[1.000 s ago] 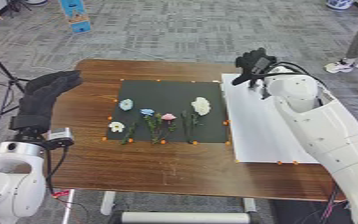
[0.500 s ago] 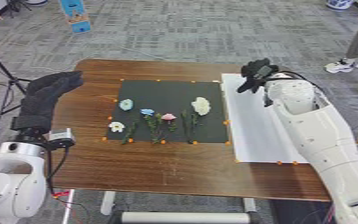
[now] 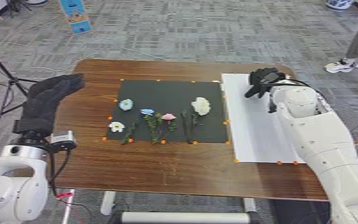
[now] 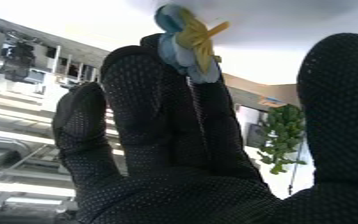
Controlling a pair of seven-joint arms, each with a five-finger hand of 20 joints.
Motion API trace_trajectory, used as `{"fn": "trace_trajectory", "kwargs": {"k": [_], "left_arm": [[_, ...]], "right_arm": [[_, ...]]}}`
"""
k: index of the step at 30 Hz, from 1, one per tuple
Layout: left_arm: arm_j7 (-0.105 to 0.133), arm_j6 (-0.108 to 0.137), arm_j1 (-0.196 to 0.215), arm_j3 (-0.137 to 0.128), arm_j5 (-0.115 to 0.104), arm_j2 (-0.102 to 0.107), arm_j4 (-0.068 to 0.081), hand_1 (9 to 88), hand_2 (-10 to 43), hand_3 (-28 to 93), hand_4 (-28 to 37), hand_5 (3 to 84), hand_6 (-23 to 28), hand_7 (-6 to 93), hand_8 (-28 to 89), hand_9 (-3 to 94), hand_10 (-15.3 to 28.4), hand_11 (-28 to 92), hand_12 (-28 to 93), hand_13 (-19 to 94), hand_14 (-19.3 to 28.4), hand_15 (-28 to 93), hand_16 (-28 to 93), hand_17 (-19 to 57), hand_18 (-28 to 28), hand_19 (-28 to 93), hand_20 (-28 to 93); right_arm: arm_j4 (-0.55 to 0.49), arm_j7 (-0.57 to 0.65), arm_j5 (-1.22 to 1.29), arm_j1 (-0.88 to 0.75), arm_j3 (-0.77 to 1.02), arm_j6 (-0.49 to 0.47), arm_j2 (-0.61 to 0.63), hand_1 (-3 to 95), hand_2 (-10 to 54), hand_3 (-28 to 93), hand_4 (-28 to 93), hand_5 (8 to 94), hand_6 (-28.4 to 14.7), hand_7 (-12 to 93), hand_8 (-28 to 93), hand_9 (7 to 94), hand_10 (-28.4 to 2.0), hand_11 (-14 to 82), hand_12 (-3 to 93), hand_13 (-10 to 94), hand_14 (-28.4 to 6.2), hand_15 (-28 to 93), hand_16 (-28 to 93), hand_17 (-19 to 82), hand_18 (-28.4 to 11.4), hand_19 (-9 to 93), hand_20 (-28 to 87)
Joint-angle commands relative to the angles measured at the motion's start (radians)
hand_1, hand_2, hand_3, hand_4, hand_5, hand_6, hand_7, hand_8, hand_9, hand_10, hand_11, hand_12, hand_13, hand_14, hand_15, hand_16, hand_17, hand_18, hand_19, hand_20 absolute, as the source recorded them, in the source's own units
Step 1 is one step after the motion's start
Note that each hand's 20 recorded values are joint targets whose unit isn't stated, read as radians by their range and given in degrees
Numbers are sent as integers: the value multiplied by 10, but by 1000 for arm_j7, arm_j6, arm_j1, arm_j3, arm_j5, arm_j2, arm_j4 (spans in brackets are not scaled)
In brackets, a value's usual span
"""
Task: Arrange flowers
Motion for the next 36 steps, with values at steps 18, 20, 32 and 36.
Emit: {"fn": "trace_trajectory", "kwargs": {"k": [18,20,32,36], "left_arm": [[-12,-9,25,-18,4,-15,-21,276,120,723,-261,511,20,177,-93,507,126,204,102,387,144,163,0,43,130,126,176],[-13,-9,27,-19,3,-15,-21,275,120,723,-261,511,21,177,-93,507,127,204,101,387,143,164,0,43,130,126,176],[-19,-5,41,-55,-5,-1,-24,275,120,725,-260,512,21,177,-93,508,127,205,102,388,144,165,0,43,130,126,176],[-23,-12,36,-56,-5,5,-22,275,119,724,-261,512,21,177,-93,508,127,204,102,388,144,164,-1,43,130,126,176]], "right_arm": [[-263,137,240,-34,-219,118,222,607,9,468,-204,772,4,241,100,876,-96,266,245,797,-74,702,426,411,-244,857,647],[-349,169,320,-51,-243,114,272,605,7,473,-203,773,3,240,101,877,-96,265,245,798,-73,703,427,414,-244,860,646],[-703,225,577,-232,-265,136,440,597,1,496,-208,783,1,232,103,883,-96,260,244,803,-70,704,430,421,-244,870,640],[-745,221,599,-250,-310,129,442,596,-1,497,-210,786,1,227,100,884,-95,257,243,805,-69,703,431,422,-244,873,638]]}}
